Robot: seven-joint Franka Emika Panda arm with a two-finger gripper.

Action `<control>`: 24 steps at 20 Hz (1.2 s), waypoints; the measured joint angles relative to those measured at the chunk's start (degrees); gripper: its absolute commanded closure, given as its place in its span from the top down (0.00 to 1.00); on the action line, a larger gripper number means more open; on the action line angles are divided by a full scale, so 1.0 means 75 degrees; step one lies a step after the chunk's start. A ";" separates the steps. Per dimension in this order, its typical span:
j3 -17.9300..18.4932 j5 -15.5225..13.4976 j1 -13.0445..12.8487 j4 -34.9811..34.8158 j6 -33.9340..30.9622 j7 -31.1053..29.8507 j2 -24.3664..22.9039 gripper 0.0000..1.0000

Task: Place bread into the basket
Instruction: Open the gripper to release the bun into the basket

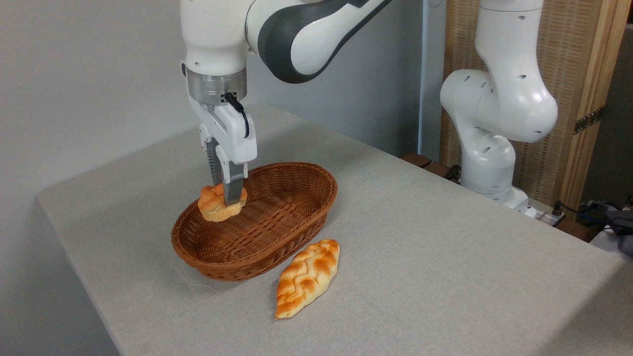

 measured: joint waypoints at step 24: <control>0.0049 0.0196 0.0179 0.0339 -0.0158 -0.0096 0.0072 1.00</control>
